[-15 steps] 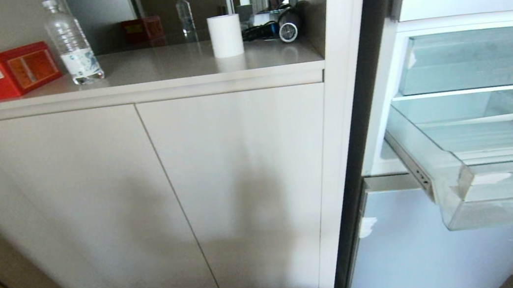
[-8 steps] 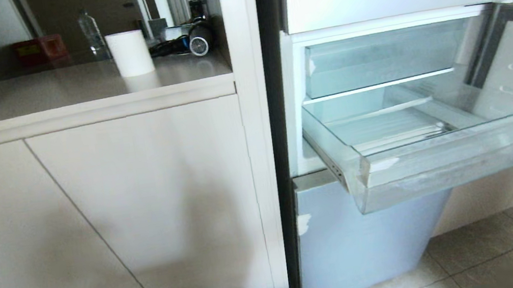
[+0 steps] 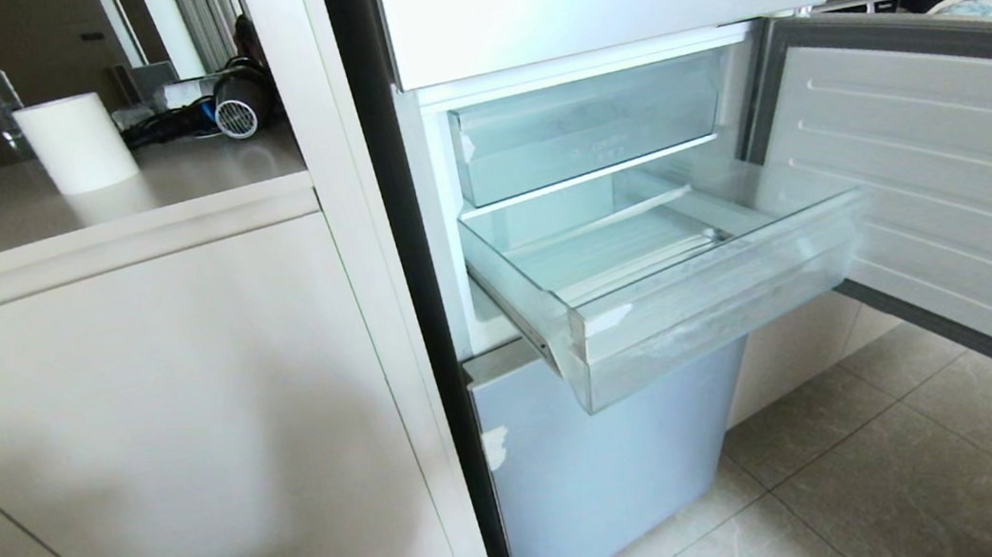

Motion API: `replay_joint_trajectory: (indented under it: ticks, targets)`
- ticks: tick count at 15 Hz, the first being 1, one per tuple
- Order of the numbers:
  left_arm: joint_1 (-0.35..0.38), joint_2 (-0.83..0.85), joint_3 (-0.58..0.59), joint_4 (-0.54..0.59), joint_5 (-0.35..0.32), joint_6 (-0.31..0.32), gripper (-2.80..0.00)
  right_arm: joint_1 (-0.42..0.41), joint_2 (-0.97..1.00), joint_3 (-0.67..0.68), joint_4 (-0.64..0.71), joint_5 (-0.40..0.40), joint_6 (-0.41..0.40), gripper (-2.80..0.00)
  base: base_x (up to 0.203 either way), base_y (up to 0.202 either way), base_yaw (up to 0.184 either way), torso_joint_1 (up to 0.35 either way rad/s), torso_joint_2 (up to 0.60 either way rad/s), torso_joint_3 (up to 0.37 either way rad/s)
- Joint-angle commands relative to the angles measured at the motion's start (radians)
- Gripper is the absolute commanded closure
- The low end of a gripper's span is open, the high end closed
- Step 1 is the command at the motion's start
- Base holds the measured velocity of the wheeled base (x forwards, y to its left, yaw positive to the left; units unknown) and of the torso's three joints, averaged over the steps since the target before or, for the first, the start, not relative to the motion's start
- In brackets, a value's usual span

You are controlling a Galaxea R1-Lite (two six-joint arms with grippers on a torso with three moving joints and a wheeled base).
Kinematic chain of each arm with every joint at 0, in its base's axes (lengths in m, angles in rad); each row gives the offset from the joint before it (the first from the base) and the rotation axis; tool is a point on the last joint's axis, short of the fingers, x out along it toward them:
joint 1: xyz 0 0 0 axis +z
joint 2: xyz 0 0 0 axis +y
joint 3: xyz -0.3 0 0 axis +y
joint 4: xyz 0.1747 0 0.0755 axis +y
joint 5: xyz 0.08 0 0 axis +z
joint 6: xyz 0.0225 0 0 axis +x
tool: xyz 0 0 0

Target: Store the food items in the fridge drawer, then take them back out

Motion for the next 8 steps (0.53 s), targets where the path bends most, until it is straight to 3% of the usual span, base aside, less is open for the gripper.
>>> replay_joint_trajectory:
  ticks: [1,5,8]
  targets:
    - [0.000,0.001,0.000,0.001,0.001,0.000,0.00,0.000,0.000,0.001,0.001,0.000,0.007,0.00,0.000,0.000,0.000,0.000,0.00,0.000]
    - [0.001,0.000,0.000,0.001,0.001,0.000,0.00,0.000,0.000,0.013,-0.033,-0.003,0.017,0.00,0.000,0.000,0.000,0.000,0.00,0.000]
    - [0.000,0.000,0.000,0.001,0.001,0.000,0.00,0.001,0.000,0.101,-0.298,0.012,-0.024,0.00,0.000,0.000,0.000,0.000,0.00,0.000]
